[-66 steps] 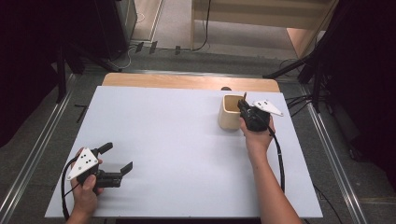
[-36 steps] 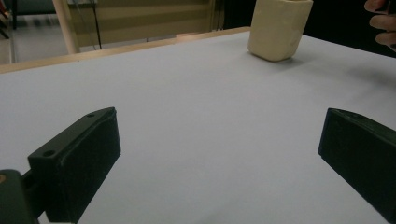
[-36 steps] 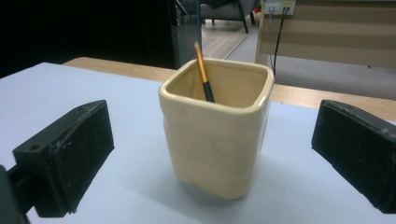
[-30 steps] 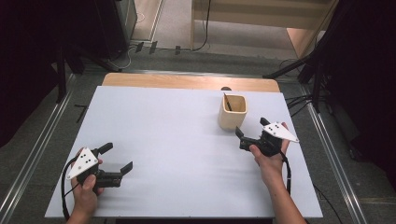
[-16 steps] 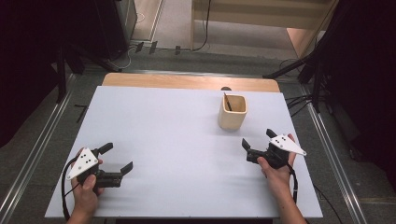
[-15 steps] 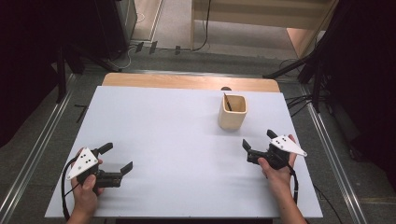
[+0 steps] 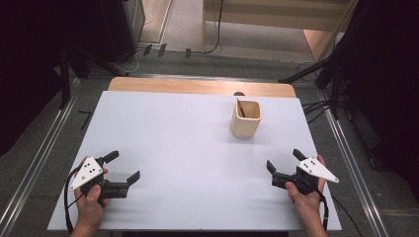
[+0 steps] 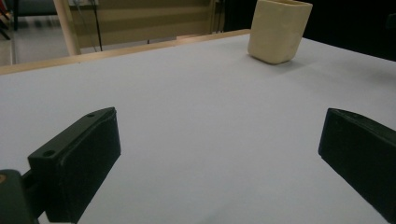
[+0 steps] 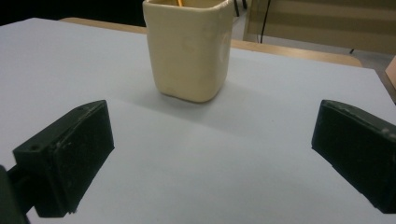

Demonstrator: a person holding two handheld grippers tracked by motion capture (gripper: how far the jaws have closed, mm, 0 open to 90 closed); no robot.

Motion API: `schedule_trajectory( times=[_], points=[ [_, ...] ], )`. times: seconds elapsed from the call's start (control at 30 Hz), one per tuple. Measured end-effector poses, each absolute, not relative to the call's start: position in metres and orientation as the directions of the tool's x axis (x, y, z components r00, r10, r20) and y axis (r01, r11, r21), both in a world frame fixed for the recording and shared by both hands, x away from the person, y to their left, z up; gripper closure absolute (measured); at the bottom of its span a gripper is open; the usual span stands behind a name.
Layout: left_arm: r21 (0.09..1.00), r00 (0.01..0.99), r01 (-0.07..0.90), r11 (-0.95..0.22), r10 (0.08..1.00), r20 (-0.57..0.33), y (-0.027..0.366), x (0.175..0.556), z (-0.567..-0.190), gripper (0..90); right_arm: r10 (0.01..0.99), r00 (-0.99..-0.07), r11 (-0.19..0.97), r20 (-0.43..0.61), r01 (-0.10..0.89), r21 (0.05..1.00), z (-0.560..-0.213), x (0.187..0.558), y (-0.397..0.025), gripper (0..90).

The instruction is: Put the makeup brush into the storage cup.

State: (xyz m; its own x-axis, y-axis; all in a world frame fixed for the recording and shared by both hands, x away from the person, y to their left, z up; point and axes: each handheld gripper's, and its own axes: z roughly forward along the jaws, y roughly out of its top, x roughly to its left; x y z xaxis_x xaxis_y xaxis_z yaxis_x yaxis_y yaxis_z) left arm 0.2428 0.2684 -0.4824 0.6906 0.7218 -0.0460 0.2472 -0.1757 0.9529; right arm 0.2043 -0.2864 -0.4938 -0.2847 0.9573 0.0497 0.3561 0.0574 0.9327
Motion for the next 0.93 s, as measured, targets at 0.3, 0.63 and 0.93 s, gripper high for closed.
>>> schedule_trajectory(
  times=[0.3,0.63,0.93],
  points=[
    [0.954,0.689,0.246,-0.174,0.723,-0.046,0.270,0.242,-0.481,0.0,0.963,-0.265,0.048,0.056,0.368,0.929,-0.497,0.184,-0.302,0.0],
    [0.954,0.693,0.246,-0.170,0.720,-0.051,0.269,0.242,-0.481,0.0,0.964,-0.262,0.057,0.044,0.368,0.928,-0.497,0.167,-0.309,0.0],
    [0.935,0.702,0.280,-0.219,0.711,-0.043,0.259,0.245,-0.482,0.0,0.955,-0.294,0.100,0.021,0.390,0.915,-0.501,0.172,-0.305,0.0]
  ],
)
